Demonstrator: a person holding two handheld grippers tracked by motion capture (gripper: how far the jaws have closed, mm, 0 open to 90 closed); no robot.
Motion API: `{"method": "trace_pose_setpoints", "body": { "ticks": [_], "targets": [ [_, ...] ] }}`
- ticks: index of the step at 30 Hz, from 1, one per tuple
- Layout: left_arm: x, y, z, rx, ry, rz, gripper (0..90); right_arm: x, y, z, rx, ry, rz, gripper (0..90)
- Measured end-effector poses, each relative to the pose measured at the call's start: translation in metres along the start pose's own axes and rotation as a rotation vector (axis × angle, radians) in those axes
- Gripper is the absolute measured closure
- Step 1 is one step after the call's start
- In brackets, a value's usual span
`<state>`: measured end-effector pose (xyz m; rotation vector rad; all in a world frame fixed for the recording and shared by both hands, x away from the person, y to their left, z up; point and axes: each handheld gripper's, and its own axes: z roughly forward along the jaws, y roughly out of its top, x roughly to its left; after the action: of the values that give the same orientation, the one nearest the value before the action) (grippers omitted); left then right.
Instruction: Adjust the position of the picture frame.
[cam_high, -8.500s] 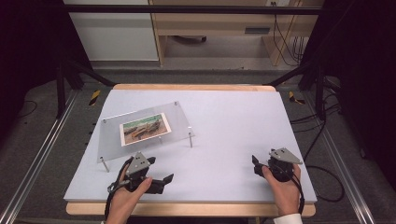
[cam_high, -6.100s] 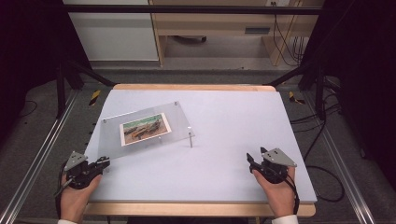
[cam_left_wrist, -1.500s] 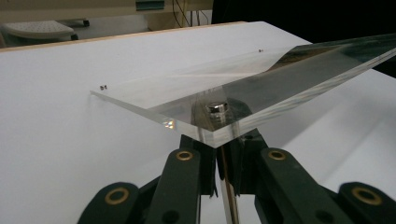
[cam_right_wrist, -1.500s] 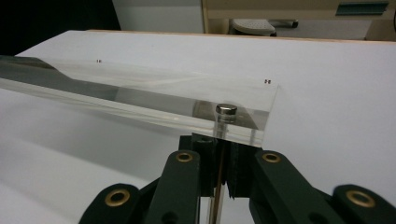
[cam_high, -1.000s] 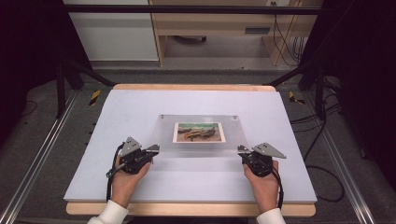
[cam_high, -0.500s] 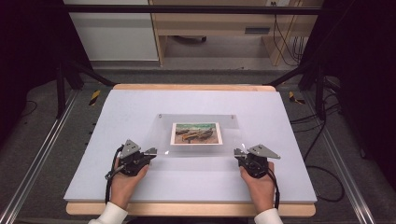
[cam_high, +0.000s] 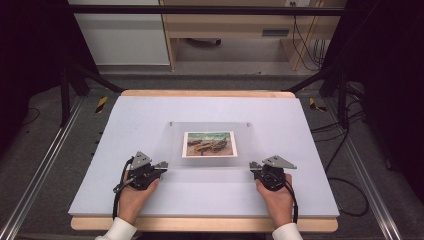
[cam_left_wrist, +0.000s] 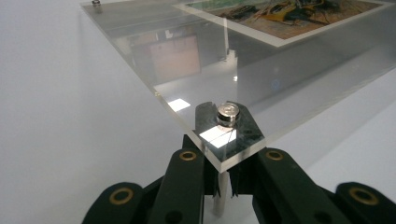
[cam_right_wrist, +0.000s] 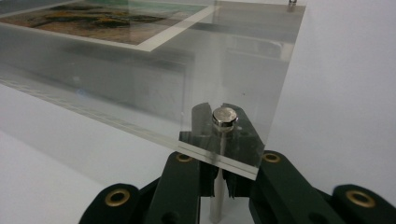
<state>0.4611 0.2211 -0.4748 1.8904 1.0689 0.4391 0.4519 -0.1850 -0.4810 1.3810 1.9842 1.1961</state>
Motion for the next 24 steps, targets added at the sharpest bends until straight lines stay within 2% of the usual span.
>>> {"method": "trace_pose_setpoints", "body": {
  "ticks": [8,10,13,15,16,17,19,21,24],
  "targets": [
    [0.001,0.000,0.000,0.008,-0.010,0.000,83.3,0.000,0.000,0.000,0.002,-0.004,-0.004,84.2],
    [0.000,0.001,0.000,0.015,-0.007,0.013,82.6,0.000,0.001,-0.001,0.006,0.002,-0.012,79.2],
    [-0.001,0.002,-0.002,0.029,-0.005,0.021,67.8,-0.002,0.002,-0.007,0.024,0.012,-0.019,62.8],
    [-0.003,0.004,-0.005,0.027,-0.002,0.035,57.4,-0.003,0.001,-0.011,0.046,0.041,-0.020,52.1],
    [-0.003,0.004,-0.005,0.027,-0.002,0.035,52.5,-0.003,0.001,-0.011,0.046,0.041,-0.020,52.1],
    [-0.004,0.005,-0.009,0.034,-0.010,0.043,46.9,-0.001,-0.001,-0.015,0.078,0.049,-0.034,42.6],
    [-0.003,0.006,-0.012,0.035,-0.034,0.040,39.1,0.001,0.000,-0.021,0.068,0.039,-0.042,36.1],
    [-0.002,0.006,-0.015,0.033,-0.043,0.027,29.7,0.001,0.001,-0.027,0.049,0.049,-0.040,28.6],
    [0.002,0.009,-0.019,0.004,-0.067,-0.004,24.1,-0.001,0.003,-0.033,0.040,0.055,-0.036,20.7]
  ]
}}
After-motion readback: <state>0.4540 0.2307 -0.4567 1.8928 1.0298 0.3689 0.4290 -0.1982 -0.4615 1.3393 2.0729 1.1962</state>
